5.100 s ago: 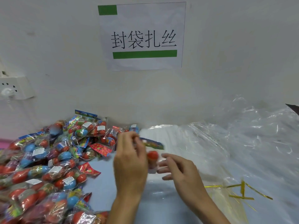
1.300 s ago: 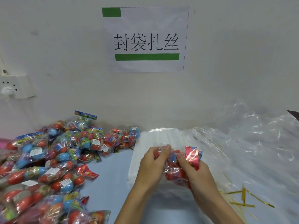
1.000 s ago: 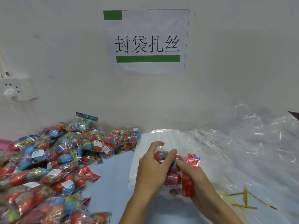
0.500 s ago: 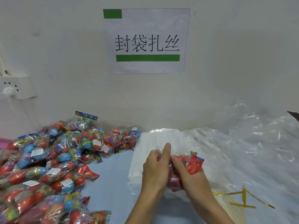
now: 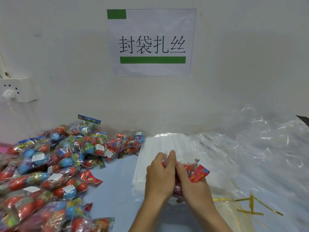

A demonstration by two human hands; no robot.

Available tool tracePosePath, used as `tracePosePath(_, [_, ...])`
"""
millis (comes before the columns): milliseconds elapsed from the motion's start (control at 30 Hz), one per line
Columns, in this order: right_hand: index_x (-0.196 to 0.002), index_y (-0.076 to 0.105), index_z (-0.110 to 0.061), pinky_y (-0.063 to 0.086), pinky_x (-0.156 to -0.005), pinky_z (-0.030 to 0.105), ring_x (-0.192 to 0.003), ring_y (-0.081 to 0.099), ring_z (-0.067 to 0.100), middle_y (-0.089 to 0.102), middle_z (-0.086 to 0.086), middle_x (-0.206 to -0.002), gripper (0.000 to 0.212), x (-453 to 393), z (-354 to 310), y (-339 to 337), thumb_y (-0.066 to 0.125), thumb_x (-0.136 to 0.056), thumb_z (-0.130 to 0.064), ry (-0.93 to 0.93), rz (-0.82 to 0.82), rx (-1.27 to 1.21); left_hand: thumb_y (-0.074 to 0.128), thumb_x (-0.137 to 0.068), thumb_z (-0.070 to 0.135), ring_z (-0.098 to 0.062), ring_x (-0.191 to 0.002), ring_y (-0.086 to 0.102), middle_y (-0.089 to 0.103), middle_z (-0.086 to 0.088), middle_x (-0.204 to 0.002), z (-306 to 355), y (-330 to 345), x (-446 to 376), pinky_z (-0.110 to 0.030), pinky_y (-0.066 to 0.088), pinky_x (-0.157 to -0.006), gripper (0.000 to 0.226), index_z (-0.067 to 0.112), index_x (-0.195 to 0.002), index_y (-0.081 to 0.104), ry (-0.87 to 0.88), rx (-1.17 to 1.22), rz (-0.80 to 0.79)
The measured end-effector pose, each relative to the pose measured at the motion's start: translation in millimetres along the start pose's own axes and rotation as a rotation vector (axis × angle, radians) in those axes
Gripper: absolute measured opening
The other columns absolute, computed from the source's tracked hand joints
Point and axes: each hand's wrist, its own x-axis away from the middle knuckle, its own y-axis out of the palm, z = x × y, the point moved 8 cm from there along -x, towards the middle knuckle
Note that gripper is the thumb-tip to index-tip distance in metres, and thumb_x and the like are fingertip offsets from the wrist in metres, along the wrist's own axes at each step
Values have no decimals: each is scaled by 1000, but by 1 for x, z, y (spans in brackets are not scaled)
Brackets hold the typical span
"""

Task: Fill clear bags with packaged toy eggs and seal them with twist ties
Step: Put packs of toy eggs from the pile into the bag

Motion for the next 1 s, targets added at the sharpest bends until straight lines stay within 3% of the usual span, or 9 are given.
tracePosePath(67, [-86,76,-25,55,-53,33,-67,75,19,75,4,-72,27,0,0,3,65,-87,-50,3,-37,-2,46,-98,46,-8,-58,53,57,6,-59,-1,-3,-1,-18,39,-51,42,20,-64,49,6,17,19])
tracePosePath(167, [-82,75,-30,52,-58,30,-63,71,12,75,0,-71,20,-2,-3,1,67,-87,-47,-38,-54,30,46,-98,43,-8,-63,56,62,1,-63,1,-6,-2,-19,42,-56,41,15,-69,54,46,32,45])
tracePosePath(333, [-86,74,-38,53,-74,25,-78,73,6,77,-7,-79,4,-6,-10,-5,72,-87,-35,-118,-61,19,50,-100,40,-1,-54,50,53,16,-53,3,0,-1,-12,39,-50,41,22,-63,44,31,108,-23])
tracePosePath(433, [-88,74,-38,55,-80,28,-84,74,8,78,-6,-84,8,-8,-8,-5,73,-87,-30,-121,-76,11,51,-100,40,-3,-53,47,51,13,-54,3,-1,0,-12,39,-50,41,21,-64,44,52,117,-1])
tracePosePath(567, [-89,76,-23,57,-88,37,-87,75,14,78,-2,-88,5,-11,-4,-8,76,-86,-27,-98,-58,-14,50,-100,41,-3,-55,48,51,12,-56,0,-1,-1,-12,40,-51,40,21,-66,45,42,126,1])
tracePosePath(667, [-87,74,-17,58,-85,38,-85,74,20,77,3,-85,9,-13,-5,-12,78,-84,-25,-123,-34,-18,46,-100,46,-7,-62,54,57,9,-62,-3,3,-2,-22,49,-62,42,15,-73,51,7,150,-54])
tracePosePath(800, [-98,69,-9,60,-80,42,-82,74,24,75,4,-82,25,-16,-11,-22,79,-83,-27,-165,28,21,34,-103,50,-25,-88,72,74,-8,-90,-10,9,-1,-43,58,-80,52,10,-95,66,-130,357,-126])
tracePosePath(900, [-97,68,-6,60,-79,49,-79,74,28,74,11,-84,33,-21,-6,-31,77,-83,-34,-117,85,60,32,-105,42,-18,-84,68,69,0,-93,-11,-3,-4,-39,59,-72,38,24,-96,64,-119,309,-1])
tracePosePath(1000, [-80,69,-4,59,-68,37,-72,72,27,73,12,-77,35,-24,-3,-35,72,-86,-38,-74,88,149,31,-106,34,-16,-96,63,63,6,-101,-10,-4,-3,-48,57,-87,31,31,-95,60,-96,204,-10])
